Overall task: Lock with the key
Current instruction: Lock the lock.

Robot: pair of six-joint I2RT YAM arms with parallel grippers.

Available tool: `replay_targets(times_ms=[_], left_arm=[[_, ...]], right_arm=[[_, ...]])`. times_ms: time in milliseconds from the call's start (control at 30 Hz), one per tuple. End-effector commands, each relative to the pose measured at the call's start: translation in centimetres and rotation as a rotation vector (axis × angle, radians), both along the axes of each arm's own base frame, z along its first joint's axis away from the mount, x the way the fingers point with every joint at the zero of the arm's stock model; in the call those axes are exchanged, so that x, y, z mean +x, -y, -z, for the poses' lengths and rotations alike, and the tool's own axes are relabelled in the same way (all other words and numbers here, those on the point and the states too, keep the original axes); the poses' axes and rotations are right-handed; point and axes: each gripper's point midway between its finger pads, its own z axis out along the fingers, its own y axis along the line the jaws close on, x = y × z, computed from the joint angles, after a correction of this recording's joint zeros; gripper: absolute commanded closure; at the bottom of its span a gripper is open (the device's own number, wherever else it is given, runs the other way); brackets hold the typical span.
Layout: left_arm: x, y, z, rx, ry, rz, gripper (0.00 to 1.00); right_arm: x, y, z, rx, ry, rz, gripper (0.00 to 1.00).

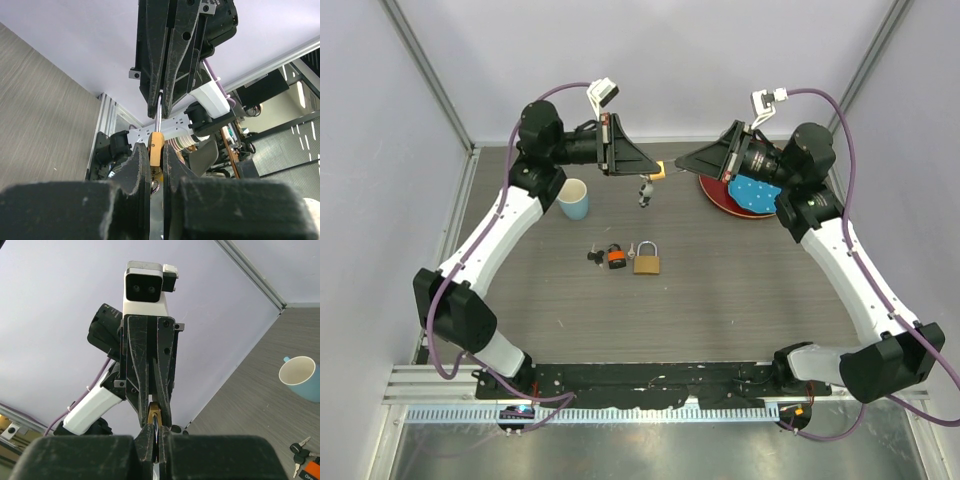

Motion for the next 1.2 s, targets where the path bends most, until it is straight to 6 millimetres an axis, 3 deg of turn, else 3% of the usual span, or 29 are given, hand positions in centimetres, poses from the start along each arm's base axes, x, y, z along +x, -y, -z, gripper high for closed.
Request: replay_targets(times_ms=[0,233,500,633,767,967,1067,1133,1167], left_arm=[[-1.7,2.6,-1.4,-0.017,0.083,0.008,1.0],[-1.2,-0.5,-0.3,0.036,0.079,-0.048,0.69],[-2.6,-2.5,0.8,0.096,0.094,0.018,0.54],[-3.5,-3.1,2.9,0.184,0.043,0.032,0.47],[-4.0,-3.8,5.8,0.294,0.013,0.004,0.46],[-5.5,-2.8,7.9,0.33,-0.014,0.035,0.48],[-5.6,-2.4,8.3,0.331,-0.024,0.041,0.62],[-5.4,-2.0,8.0,0.315,-0.026,0.039,0.79],[-5.4,-1.9,7.9,0.307,-0.026,0.043,0.95]], right_arm=[[-2.7,-2.8,-0.1,-0.033,0.025,-0.146,0.99],[-2.5,-2.5,1.1,-0.082,0.011,-0.179,0.99],[-2.8,-2.7,3.5,-0.165,-0.049,-0.268,0.98],[-2.5,-2.5,4.1,-0.2,-0.035,-0.275,0.98],[-2.0,-2.3,4.5,-0.225,-0.048,-0.268,0.99],[-1.6,-2.3,4.8,-0.242,-0.061,-0.272,0.99],[-1.4,-2.4,4.9,-0.242,-0.062,-0.274,0.98],[-1.3,-2.5,4.9,-0.243,-0.065,-0.27,0.98],[-1.1,-2.5,4.9,-0.244,-0.07,-0.267,0.99]])
